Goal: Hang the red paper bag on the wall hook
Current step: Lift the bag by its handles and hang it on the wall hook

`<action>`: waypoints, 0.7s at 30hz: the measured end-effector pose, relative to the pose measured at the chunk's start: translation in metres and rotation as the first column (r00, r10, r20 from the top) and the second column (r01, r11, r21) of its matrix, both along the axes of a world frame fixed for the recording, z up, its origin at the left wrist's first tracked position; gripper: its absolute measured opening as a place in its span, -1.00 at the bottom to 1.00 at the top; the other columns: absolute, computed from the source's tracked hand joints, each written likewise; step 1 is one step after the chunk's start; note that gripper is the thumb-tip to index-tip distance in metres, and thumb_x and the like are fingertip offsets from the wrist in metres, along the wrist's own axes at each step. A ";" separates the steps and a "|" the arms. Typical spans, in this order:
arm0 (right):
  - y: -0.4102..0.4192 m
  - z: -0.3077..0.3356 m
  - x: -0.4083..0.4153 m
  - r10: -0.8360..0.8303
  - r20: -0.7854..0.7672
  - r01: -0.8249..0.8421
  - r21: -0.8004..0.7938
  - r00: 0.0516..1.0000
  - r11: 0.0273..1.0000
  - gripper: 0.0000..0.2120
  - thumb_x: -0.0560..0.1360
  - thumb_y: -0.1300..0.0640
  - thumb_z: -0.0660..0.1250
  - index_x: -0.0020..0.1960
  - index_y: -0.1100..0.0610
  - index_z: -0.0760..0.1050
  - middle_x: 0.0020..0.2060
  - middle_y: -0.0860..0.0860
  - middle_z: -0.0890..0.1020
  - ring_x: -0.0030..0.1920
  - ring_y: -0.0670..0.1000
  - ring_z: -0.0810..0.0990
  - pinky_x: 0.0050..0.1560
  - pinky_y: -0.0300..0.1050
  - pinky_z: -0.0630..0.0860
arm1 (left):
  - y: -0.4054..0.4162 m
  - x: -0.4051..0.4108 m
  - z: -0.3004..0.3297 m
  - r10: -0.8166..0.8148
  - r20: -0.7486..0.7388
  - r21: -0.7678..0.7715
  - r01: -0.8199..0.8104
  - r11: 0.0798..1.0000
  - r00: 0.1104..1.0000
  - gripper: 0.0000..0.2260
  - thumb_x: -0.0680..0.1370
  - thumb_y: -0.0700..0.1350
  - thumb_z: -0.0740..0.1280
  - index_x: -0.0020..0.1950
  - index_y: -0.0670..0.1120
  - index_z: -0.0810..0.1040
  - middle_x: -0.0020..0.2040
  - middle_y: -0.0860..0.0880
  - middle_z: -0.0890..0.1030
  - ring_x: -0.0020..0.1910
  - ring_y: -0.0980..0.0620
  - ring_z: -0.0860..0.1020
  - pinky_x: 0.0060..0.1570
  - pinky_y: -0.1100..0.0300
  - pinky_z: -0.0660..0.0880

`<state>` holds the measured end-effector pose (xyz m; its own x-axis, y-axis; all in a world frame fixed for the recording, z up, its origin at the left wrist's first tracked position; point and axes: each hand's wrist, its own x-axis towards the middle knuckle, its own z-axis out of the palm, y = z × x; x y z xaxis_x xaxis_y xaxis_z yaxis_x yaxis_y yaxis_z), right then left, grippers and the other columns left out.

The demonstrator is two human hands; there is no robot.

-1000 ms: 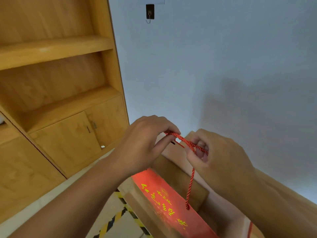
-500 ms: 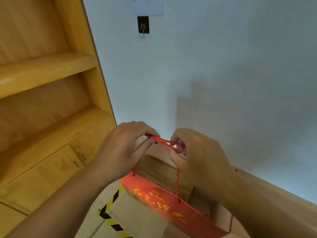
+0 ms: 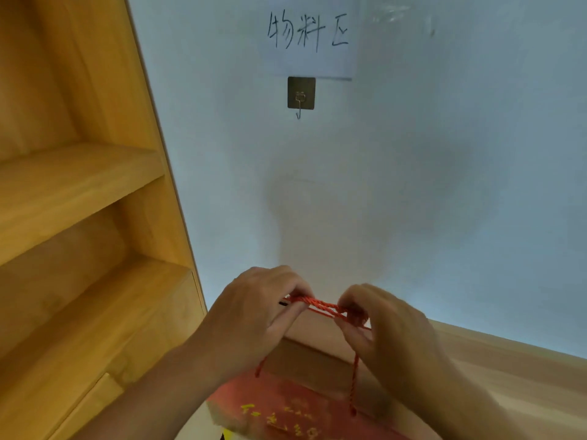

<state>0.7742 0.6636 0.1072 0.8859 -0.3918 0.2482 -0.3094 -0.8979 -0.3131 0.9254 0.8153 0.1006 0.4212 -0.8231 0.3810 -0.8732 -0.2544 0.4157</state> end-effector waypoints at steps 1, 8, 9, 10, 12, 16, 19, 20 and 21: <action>0.007 0.000 0.007 -0.009 0.002 0.009 0.010 1.000 1.000 -0.89 0.48 -0.01 0.40 -0.06 -0.14 0.47 -0.21 -0.19 0.58 -0.19 -0.13 0.55 -0.19 -0.16 0.54 | 0.005 0.010 0.001 -0.009 -0.001 -0.008 0.009 1.000 1.000 -0.93 0.60 0.05 0.32 0.06 0.21 0.55 -0.01 0.26 0.62 0.02 0.22 0.55 0.07 0.16 0.51; 0.023 0.004 0.049 -0.021 0.017 0.020 0.059 1.000 0.998 -0.90 0.51 -0.02 0.39 0.00 -0.14 0.50 -0.14 -0.18 0.62 -0.11 -0.12 0.60 -0.07 -0.11 0.58 | 0.016 0.055 0.004 -0.018 -0.049 -0.078 0.014 0.997 0.999 -0.92 0.59 0.01 0.36 0.05 0.19 0.58 -0.01 0.24 0.65 0.02 0.19 0.59 0.02 0.23 0.52; 0.022 0.004 0.055 -0.024 0.027 0.022 0.061 0.999 0.998 -0.91 0.51 -0.03 0.38 0.00 -0.13 0.50 -0.14 -0.19 0.62 -0.11 -0.13 0.60 -0.07 -0.11 0.59 | 0.015 0.061 0.005 -0.017 -0.058 -0.083 0.012 0.996 0.998 -0.92 0.59 0.00 0.37 0.05 0.19 0.59 -0.02 0.24 0.65 0.02 0.19 0.59 0.01 0.24 0.52; 0.021 0.004 0.061 -0.026 0.042 0.023 0.060 0.999 0.998 -0.92 0.52 -0.04 0.37 -0.01 -0.13 0.51 -0.15 -0.19 0.62 -0.12 -0.13 0.60 -0.08 -0.11 0.59 | 0.014 0.067 0.005 -0.016 -0.060 -0.089 0.010 0.996 0.998 -0.92 0.59 -0.01 0.37 0.04 0.18 0.59 -0.03 0.24 0.65 0.02 0.19 0.60 0.01 0.25 0.53; 0.017 0.004 0.073 -0.027 0.066 0.023 0.057 0.997 0.998 -0.94 0.53 -0.06 0.37 -0.03 -0.15 0.50 -0.19 -0.22 0.61 -0.14 -0.13 0.59 -0.10 -0.14 0.59 | 0.010 0.079 0.007 -0.014 -0.055 -0.088 0.009 0.996 0.998 -0.92 0.60 -0.02 0.37 0.05 0.18 0.60 -0.03 0.24 0.64 0.01 0.18 0.60 0.00 0.28 0.54; 0.003 0.010 0.094 -0.034 0.097 0.025 0.096 0.995 0.995 -0.95 0.53 -0.10 0.37 -0.04 -0.16 0.52 -0.20 -0.26 0.63 -0.13 -0.15 0.61 -0.05 -0.17 0.60 | -0.002 0.103 0.012 -0.015 -0.056 -0.086 0.010 0.996 0.998 -0.92 0.60 -0.01 0.38 0.05 0.18 0.60 -0.04 0.26 0.63 0.01 0.19 0.61 0.01 0.30 0.57; -0.018 0.019 0.110 -0.033 0.128 0.017 0.124 0.991 0.992 -0.94 0.51 -0.10 0.39 -0.05 -0.17 0.53 -0.21 -0.27 0.65 -0.13 -0.18 0.62 -0.04 -0.15 0.61 | -0.016 0.122 0.020 -0.019 -0.050 -0.085 0.015 0.996 0.999 -0.91 0.59 0.00 0.40 0.05 0.20 0.59 -0.06 0.29 0.62 0.02 0.22 0.61 0.02 0.30 0.58; -0.025 0.023 0.115 -0.024 0.132 0.007 0.127 0.991 0.992 -0.95 0.51 -0.09 0.39 -0.05 -0.16 0.54 -0.21 -0.27 0.65 -0.13 -0.18 0.61 -0.05 -0.16 0.61 | -0.022 0.128 0.023 -0.023 -0.047 -0.084 0.019 0.996 0.999 -0.91 0.59 0.01 0.40 0.05 0.21 0.59 -0.06 0.30 0.61 0.02 0.23 0.61 0.02 0.32 0.58; -0.031 0.027 0.121 -0.015 0.134 -0.002 0.127 0.991 0.992 -0.96 0.52 -0.09 0.39 -0.04 -0.16 0.55 -0.21 -0.27 0.65 -0.12 -0.19 0.61 -0.04 -0.17 0.61 | -0.028 0.134 0.027 -0.024 -0.043 -0.087 0.020 0.996 0.999 -0.90 0.58 0.01 0.41 0.06 0.21 0.60 -0.06 0.30 0.61 0.02 0.24 0.61 0.02 0.33 0.59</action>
